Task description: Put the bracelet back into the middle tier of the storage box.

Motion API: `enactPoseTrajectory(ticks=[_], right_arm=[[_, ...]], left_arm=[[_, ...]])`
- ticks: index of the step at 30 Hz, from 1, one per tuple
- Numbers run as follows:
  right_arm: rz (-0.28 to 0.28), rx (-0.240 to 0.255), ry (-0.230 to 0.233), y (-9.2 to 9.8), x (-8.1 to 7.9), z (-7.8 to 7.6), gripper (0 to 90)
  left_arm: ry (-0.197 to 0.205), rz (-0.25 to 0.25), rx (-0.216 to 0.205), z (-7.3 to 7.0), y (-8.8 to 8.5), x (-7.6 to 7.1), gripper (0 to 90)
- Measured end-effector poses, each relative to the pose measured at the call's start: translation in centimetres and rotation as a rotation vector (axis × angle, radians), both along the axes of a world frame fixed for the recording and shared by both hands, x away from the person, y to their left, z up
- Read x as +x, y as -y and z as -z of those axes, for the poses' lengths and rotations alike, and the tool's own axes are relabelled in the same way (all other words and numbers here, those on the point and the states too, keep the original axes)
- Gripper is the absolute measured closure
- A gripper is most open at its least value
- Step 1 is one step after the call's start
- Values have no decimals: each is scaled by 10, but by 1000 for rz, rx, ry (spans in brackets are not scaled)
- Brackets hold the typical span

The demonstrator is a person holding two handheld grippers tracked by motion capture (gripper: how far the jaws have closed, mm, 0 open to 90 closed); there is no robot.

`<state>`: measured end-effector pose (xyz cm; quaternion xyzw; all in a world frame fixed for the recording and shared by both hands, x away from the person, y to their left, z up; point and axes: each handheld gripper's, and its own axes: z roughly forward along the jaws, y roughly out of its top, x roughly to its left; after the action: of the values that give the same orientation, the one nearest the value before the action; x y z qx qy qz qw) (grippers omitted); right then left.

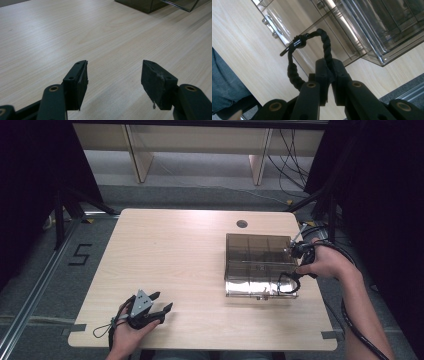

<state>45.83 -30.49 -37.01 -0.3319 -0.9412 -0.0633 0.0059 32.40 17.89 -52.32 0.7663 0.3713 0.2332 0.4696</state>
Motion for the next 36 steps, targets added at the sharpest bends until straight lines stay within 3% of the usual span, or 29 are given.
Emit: enactPoseTrajectory(ticks=[2, 5, 7, 9, 16, 20, 22, 25, 28, 29, 31, 32, 36], right_arm=[[18, -8, 4, 0, 1, 0, 853], [1, -6, 21, 1, 3, 2, 853], [-19, -3, 19, 2, 6, 6, 853], [12, -3, 3, -1, 4, 6, 853], [-11, -14, 14, 0, 7, 11, 853], [5, -19, -4, -3, 7, 12, 853], [-22, -22, 21, -2, 8, 15, 853], [-49, -35, 24, -1, 12, 16, 853], [-35, -26, 22, -3, 11, 18, 853], [-69, -31, 30, -3, 13, 19, 853], [-57, -37, 38, -3, 13, 20, 853], [-29, -25, 10, -5, 11, 21, 852], [-43, -40, 21, -4, 12, 24, 853]], left_arm=[[0, 1, 2, 0, 0, 0, 378], [6, 4, 13, 0, 0, 0, 379], [0, 1, 2, 0, 0, 0, 378], [0, 1, 1, 0, 0, 0, 379], [-1, 2, 1, 0, 0, 0, 379], [1, 3, 6, 0, 0, 0, 379], [0, 2, 1, 0, 0, 0, 379], [0, 3, 0, 0, 0, 0, 379], [0, 3, 0, 0, 0, 0, 379], [0, 3, -1, 0, 0, 0, 379], [-1, 3, -2, 0, 0, 0, 379], [-1, 3, -2, 0, 0, 0, 379], [-1, 4, 0, 0, 0, 0, 379]])
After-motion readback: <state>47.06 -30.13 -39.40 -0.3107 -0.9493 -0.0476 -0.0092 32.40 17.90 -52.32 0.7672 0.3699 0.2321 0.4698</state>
